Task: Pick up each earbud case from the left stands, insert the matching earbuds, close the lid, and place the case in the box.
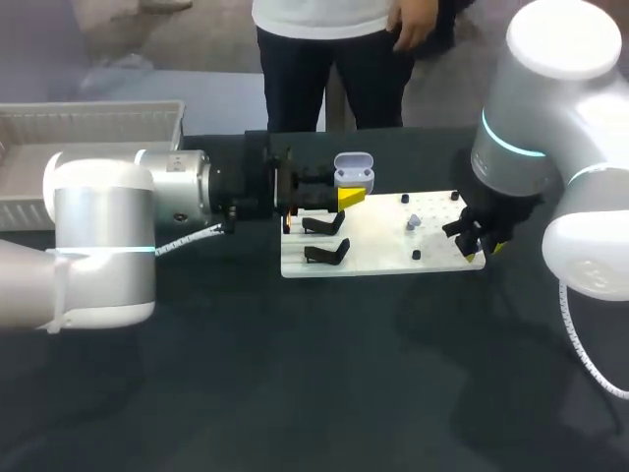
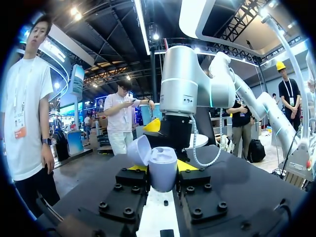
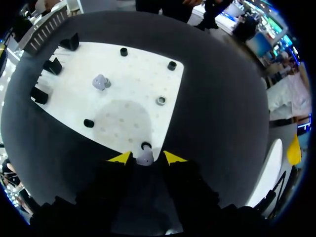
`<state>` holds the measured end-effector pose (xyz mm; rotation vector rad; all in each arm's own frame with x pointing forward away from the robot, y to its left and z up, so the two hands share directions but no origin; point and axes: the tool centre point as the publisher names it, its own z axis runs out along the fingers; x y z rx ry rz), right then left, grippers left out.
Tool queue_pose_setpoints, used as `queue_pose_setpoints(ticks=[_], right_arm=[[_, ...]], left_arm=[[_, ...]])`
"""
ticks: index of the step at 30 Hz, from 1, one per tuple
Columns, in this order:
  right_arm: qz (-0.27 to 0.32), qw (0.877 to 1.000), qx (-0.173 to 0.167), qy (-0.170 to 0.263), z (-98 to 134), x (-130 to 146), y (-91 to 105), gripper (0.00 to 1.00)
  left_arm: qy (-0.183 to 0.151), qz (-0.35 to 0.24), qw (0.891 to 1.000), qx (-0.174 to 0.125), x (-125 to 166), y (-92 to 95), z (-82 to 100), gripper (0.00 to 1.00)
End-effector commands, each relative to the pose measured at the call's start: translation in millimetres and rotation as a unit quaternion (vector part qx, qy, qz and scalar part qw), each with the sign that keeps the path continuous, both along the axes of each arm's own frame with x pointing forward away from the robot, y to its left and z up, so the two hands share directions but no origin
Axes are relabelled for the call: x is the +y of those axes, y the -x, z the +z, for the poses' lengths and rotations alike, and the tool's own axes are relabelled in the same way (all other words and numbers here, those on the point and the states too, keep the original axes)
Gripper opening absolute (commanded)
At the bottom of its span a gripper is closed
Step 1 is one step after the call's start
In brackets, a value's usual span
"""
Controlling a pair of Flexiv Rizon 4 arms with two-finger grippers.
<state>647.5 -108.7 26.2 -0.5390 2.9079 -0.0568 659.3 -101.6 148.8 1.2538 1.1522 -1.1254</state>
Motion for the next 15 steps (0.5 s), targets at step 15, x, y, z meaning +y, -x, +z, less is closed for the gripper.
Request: queue_pose_setpoints(ticks=[15], right_arm=[[-0.003,1.0,0.003,0.003,0.6,4.0,-0.1,0.37]], left_arm=[[0.002,0.003,1.0,-0.002,-0.2,0.9,-0.9,0.0]])
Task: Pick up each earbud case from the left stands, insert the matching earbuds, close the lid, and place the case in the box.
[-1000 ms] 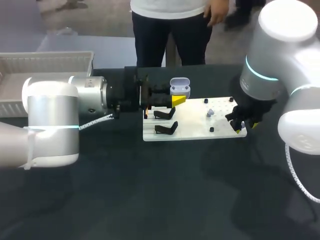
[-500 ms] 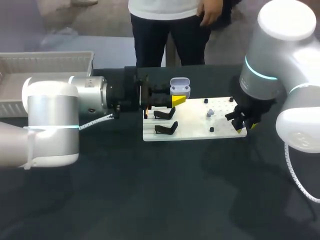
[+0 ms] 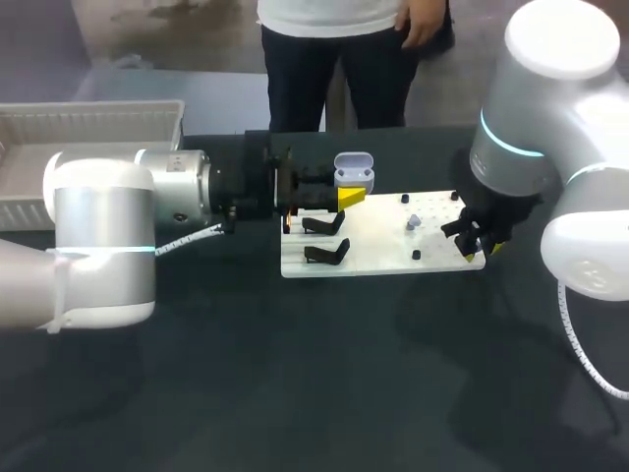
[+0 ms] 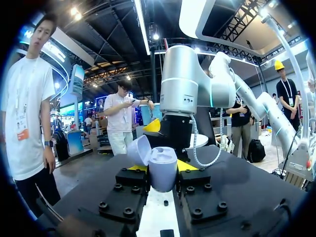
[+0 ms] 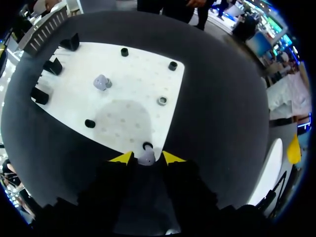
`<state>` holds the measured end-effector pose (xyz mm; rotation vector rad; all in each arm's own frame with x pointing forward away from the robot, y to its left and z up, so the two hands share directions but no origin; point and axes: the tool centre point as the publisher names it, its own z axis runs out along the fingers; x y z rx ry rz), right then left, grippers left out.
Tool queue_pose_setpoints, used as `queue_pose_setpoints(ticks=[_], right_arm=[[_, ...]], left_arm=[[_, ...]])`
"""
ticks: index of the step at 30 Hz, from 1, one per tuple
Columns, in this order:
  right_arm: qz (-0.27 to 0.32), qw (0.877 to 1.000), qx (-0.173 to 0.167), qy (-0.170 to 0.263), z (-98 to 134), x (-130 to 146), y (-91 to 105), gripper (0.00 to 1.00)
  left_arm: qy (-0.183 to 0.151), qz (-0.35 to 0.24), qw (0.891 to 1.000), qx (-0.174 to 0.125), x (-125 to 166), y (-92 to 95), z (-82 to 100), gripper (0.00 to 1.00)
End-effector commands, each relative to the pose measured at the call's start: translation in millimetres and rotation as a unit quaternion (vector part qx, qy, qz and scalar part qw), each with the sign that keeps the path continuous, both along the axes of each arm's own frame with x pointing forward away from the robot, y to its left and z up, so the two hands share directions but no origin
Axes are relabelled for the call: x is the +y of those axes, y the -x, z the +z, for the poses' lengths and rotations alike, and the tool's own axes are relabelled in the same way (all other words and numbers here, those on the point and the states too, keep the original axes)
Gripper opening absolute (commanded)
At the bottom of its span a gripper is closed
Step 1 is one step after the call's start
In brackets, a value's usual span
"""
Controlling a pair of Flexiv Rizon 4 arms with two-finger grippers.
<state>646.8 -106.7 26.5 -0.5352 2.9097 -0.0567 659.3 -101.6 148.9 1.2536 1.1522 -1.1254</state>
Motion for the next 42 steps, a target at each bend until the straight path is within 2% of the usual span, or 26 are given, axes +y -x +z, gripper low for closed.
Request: queue_pose_setpoints(ticks=[1,4,18,24,26,29,36,42], right_arm=[[-0.002,1.0,0.002,0.003,0,2,-0.5,0.37],[-0.003,1.0,0.003,0.003,0,1,-0.1,0.34],[-0.006,1.0,-0.001,0.004,3,3,-0.9,0.33],[-0.007,1.0,0.0,0.004,3,3,-0.9,0.28],[-0.007,1.0,-0.001,0.004,4,3,-1.1,0.24],[-0.007,1.0,0.0,0.003,3,3,-1.7,0.02],[-0.008,1.0,0.001,0.005,6,3,-1.3,0.0],[-0.006,1.0,-0.008,0.008,34,5,8.2,0.0]], left_arm=[[0.002,0.003,1.0,-0.002,0,0.9,-1.0,0.0],[0.002,0.003,1.0,-0.002,0,0.9,-1.0,0.0],[0.002,0.003,1.0,-0.002,0,0.9,-1.0,0.0],[0.002,0.003,1.0,-0.002,0,0.9,-1.0,0.0],[0.002,0.003,1.0,-0.002,0,0.9,-1.0,0.0],[0.002,0.003,1.0,-0.002,0,0.9,-1.0,0.0],[0.002,0.003,1.0,-0.002,0,0.9,-1.0,0.0],[0.002,0.003,1.0,-0.002,0,0.9,-1.0,0.0]])
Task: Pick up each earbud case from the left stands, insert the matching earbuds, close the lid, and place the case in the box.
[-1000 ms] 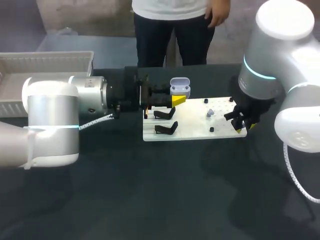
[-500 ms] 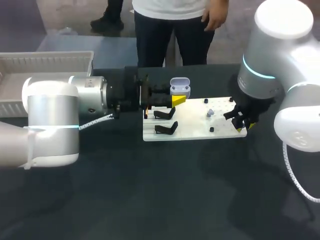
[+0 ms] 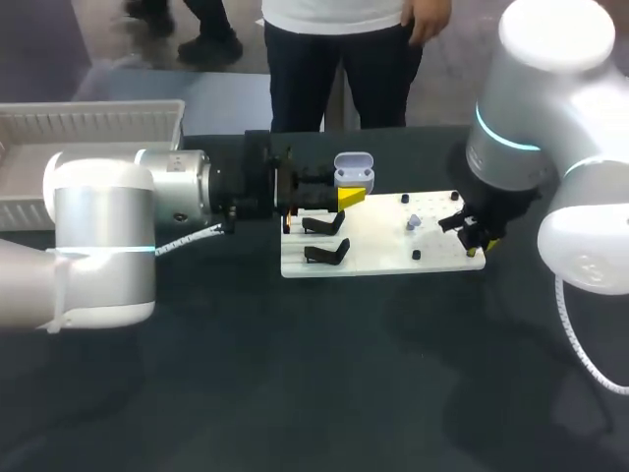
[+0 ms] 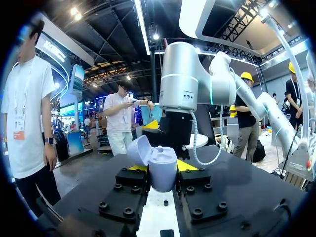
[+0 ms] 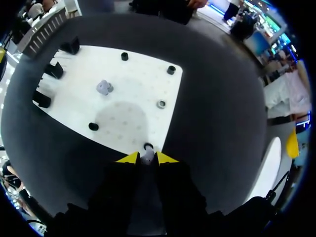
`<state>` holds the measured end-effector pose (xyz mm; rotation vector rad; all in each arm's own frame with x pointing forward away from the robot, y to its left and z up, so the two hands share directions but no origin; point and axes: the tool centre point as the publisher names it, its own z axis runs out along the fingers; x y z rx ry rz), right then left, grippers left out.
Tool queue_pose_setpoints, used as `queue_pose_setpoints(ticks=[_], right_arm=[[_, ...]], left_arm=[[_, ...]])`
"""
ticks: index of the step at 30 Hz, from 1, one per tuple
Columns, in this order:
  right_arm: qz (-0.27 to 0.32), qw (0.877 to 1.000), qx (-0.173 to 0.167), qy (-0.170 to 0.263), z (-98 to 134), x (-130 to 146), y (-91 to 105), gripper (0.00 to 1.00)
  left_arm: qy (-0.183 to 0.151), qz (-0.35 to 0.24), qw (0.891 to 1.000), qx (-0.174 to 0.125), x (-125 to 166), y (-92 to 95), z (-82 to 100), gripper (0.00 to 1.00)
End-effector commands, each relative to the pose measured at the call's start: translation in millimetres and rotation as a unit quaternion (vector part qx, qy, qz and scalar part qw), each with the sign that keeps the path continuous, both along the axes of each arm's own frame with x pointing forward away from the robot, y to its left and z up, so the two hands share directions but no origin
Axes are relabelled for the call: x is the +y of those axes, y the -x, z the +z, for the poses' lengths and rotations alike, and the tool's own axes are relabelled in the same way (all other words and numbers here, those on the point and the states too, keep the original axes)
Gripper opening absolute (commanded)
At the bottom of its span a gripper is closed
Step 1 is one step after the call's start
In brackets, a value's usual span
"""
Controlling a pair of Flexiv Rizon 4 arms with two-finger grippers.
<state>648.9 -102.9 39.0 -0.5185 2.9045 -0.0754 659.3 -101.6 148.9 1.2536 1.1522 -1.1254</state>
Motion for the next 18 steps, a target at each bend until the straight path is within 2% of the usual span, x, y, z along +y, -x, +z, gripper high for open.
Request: queue_pose_setpoints(ticks=[1,11,18], right_arm=[[0.002,1.0,-0.005,0.005,28,3,12.6,0.0],[0.015,1.0,0.003,0.013,95,28,38.8,0.0],[0.019,1.0,-0.003,0.011,121,49,48.0,0.0]], left_arm=[[0.002,0.003,1.0,-0.002,0,1.0,-1.0,0.0],[0.002,0.003,1.0,-0.002,0,1.0,-1.0,0.0],[0.002,0.003,1.0,-0.002,0,1.0,-1.0,0.0]])
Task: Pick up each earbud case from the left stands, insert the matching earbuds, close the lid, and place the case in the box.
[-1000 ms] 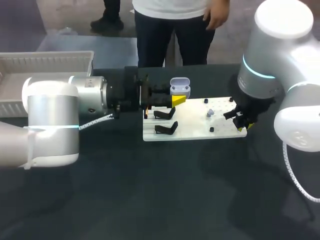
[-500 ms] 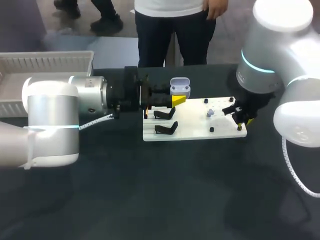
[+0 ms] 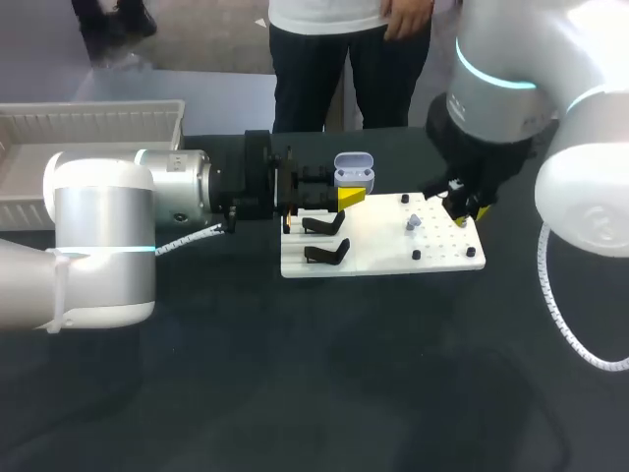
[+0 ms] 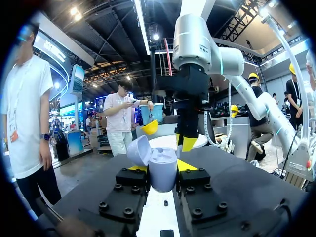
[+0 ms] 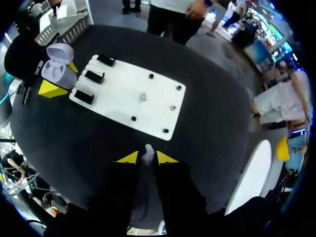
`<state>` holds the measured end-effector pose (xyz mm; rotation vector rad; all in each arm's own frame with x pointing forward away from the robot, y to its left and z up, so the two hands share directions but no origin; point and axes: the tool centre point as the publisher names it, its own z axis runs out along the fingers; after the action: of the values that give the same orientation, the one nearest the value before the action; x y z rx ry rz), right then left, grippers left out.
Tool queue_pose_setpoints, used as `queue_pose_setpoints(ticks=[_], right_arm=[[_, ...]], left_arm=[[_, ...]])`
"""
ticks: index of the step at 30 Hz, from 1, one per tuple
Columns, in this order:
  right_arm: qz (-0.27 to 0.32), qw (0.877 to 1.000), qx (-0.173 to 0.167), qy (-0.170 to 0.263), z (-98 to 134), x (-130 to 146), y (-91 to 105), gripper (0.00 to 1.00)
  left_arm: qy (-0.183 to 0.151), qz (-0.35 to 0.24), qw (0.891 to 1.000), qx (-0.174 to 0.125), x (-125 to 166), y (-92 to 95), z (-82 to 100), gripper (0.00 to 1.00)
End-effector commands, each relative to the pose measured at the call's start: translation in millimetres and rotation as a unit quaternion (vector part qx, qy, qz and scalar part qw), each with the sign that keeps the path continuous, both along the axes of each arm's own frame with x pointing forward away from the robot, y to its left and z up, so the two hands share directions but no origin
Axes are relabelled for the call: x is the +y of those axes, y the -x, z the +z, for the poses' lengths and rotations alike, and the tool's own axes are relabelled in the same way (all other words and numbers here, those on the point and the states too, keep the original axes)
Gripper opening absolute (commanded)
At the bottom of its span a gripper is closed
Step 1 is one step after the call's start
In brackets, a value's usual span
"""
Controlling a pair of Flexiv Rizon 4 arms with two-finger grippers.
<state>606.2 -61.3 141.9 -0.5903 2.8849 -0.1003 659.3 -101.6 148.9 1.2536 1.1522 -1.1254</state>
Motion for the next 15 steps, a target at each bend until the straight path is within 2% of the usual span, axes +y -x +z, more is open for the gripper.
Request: queue_pose_setpoints(ticks=[1,14,15], right_arm=[[-0.016,1.0,-0.014,0.014,21.6,10.2,6.5,0.0],[-0.016,1.0,-0.014,0.014,21.6,10.2,6.5,0.0],[-0.052,0.999,-0.009,0.013,20.4,12.6,6.2,0.0]], left_arm=[[0.002,0.003,1.0,-0.002,-0.2,1.0,-1.0,0.0],[0.002,0.003,1.0,-0.002,-0.2,1.0,-1.0,0.0],[0.002,0.003,1.0,-0.002,-0.2,1.0,-1.0,0.0]])
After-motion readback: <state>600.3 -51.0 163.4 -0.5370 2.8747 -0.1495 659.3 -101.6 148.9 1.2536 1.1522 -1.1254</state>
